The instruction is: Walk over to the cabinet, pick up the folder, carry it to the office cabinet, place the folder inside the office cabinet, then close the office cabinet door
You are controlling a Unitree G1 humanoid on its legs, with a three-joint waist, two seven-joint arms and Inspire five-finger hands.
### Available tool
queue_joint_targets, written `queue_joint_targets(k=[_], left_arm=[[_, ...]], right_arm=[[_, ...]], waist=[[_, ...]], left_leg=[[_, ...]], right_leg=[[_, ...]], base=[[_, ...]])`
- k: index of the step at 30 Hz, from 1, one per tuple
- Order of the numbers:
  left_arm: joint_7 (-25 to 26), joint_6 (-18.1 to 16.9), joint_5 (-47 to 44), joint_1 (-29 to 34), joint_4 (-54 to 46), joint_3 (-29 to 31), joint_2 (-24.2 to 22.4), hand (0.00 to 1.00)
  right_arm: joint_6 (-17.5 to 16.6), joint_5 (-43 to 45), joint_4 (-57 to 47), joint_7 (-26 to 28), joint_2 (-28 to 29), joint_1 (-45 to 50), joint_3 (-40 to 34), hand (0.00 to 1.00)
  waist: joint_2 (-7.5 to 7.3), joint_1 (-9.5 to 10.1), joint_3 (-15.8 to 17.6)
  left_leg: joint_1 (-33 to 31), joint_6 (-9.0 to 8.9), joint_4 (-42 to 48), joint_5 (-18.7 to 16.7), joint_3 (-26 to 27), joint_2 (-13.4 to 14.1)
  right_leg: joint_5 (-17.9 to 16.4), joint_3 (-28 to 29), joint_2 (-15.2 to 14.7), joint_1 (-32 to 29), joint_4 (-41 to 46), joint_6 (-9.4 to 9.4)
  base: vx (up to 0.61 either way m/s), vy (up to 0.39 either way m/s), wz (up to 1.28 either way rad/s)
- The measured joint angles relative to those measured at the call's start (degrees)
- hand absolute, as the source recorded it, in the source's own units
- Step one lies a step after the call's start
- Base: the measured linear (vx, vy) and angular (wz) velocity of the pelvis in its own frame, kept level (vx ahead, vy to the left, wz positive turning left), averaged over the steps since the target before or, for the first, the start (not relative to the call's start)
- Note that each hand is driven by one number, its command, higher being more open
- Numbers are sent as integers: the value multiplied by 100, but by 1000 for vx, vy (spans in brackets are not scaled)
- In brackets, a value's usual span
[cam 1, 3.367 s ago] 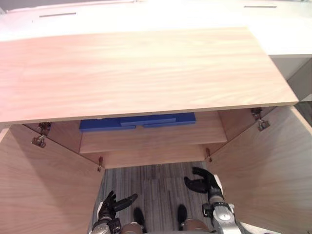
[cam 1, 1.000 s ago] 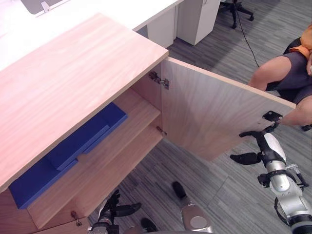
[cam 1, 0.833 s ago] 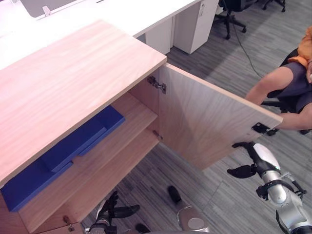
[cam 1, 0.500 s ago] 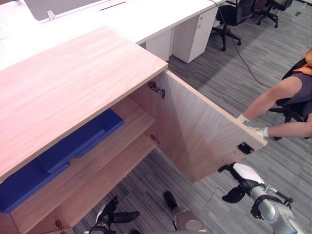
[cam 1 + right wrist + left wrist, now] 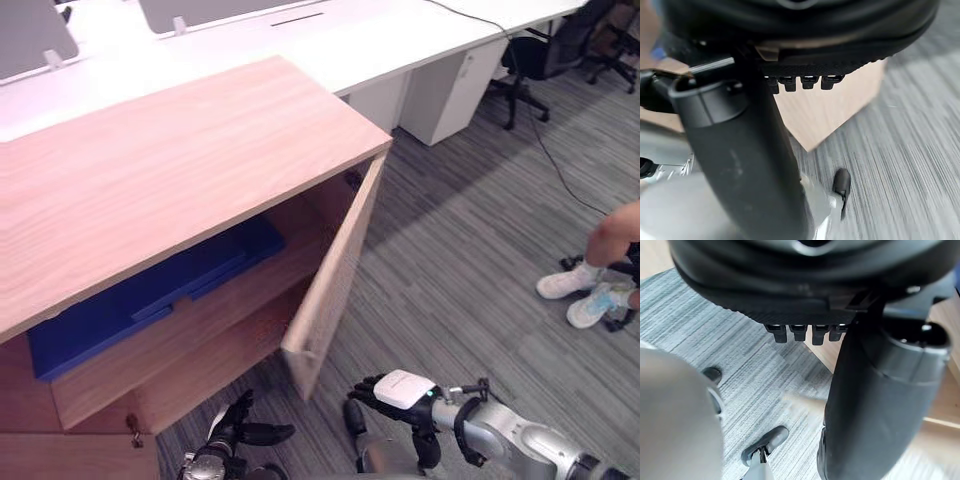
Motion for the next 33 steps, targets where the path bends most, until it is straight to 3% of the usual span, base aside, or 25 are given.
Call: queue_joint_targets(k=[4,6,10,13,16,19,23,25,28,33], left_arm=[[108,31,-10,-168,-28,0,-106,100],[120,36,-24,-222,-59,1,-181,100],[161,43,-145,-211,-102,51,-229,100],[191,38,-340,-159,-216,274,-217,100],[229,38,-463,-62,-256,479,-152,100],[243,-1,-500,-53,-337,574,-195,100],[283,0,-754,260,-622,799,-255,100],[294,-3,-1004,498,-851,1009,-286,100],[302,-10,-1430,703,-1033,1484,-365,100],[281,-10,-1958,980,-1224,2238,-362,100]], right_arm=[[-52,547,373,-683,1943,-1380,-675,100],[-49,632,827,-850,2061,-1705,-788,100],[-55,1023,1477,-1270,2367,-1722,-1315,100],[-134,1302,1905,-1517,2487,-1734,-1884,100],[-164,1457,2277,-1633,2406,-1615,-2006,100],[-56,1704,2518,-1745,2468,-1220,-2623,100],[41,2092,2812,-1687,2618,-690,-2994,100],[57,2421,3130,-1549,2840,-245,-3126,100],[161,2789,3787,-1382,3269,127,-3490,100],[265,3598,4510,-1327,3662,224,-3992,100]], waist=[[80,199,64],[86,382,96],[131,421,141],[165,492,189],[198,503,212],[343,654,347],[426,818,427],[430,991,426],[432,1142,425],[430,1248,424]], left_leg=[[-456,1,314,-6,-584,60],[-642,1,382,0,-829,69],[-931,62,289,208,-1483,-13],[-965,47,-54,475,-1980,-146],[-942,-18,-451,774,-2386,-236],[-889,-49,-978,1152,-2925,-288],[-853,-88,-1334,1427,-3462,-288],[-781,-145,-1474,1569,-3799,-319],[-668,-83,-1602,1676,-4203,-408],[-627,-80,-1599,1678,-4413,-572]], right_leg=[[-5,-517,-41,-31,-10,-23],[-24,-730,-92,-44,-13,-51],[-139,-1412,-198,9,-13,-92],[-270,-1911,-281,116,15,-106],[-481,-2330,-323,119,168,-93],[-645,-2885,-334,239,184,-143],[-791,-3426,-305,413,178,-162],[-929,-3796,-323,611,207,-144],[-1108,-4236,-406,837,426,-105],[-1240,-4303,-529,1052,479,-107]], base=[[-58,-51,66],[-58,-47,65],[-14,-34,90],[0,-40,89],[-30,-41,71],[-57,-61,93],[-10,-60,81],[75,-46,84],[120,-36,83],[102,28,51]])
